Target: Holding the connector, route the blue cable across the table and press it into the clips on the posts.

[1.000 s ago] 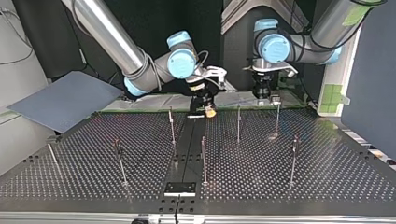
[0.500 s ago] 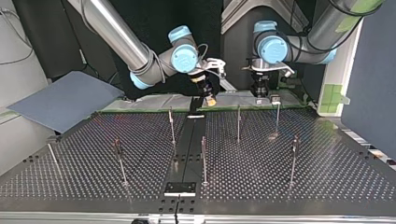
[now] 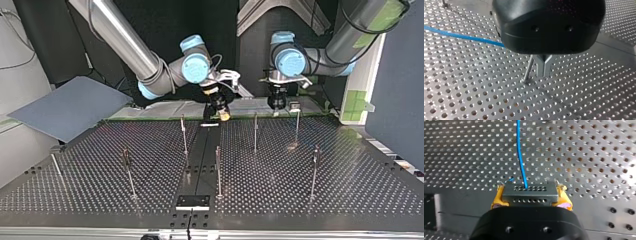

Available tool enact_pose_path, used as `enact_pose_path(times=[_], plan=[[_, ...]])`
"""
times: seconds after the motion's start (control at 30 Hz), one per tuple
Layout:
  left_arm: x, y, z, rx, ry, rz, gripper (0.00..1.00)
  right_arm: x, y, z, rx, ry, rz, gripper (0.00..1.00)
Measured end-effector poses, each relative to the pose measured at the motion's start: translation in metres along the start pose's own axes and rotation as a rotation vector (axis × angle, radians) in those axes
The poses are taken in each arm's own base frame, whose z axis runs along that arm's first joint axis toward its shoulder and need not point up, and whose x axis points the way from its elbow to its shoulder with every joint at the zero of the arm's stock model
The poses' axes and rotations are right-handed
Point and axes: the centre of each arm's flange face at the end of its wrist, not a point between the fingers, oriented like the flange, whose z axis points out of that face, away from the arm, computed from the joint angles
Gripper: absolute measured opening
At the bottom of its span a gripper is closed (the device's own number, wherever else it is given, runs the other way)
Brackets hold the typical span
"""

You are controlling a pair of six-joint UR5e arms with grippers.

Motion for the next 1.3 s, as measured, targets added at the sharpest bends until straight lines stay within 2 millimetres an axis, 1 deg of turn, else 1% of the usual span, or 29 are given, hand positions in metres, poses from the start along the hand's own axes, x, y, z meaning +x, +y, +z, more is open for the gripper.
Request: enact_pose_path(times=[0.17, 0.37, 0.53, 0.63, 0.87, 1.1, 1.3], plan=[[-0.005, 0.000, 0.014, 0.011, -0.024, -0.018, 0.02, 0.004, 0.006, 0.004, 0.013, 0.013, 0.027, 0.00], [-0.002, -0.001, 0.032, 0.033, -0.021, -0.021, 0.02, 0.006, 0.018, 0.007, 0.004, 0.016, 0.037, 0.00], [-0.001, -0.001, 0.043, 0.047, -0.019, -0.025, 0.02, 0.008, 0.029, 0.010, -0.009, 0.018, 0.046, 0.00], [-0.004, -0.001, 0.048, 0.056, -0.026, -0.035, 0.02, 0.008, 0.037, 0.011, -0.018, 0.018, 0.051, 0.00], [-0.019, -0.002, 0.064, 0.086, -0.057, -0.078, 0.02, 0.010, 0.052, 0.014, -0.038, 0.021, 0.064, 0.00], [-0.017, 0.000, 0.082, 0.094, -0.027, -0.090, 0.02, 0.012, 0.065, 0.016, -0.052, 0.022, 0.070, 0.00], [-0.027, -0.002, 0.094, 0.099, -0.042, -0.085, 0.02, 0.013, 0.079, 0.017, -0.069, 0.025, 0.074, 0.00]])
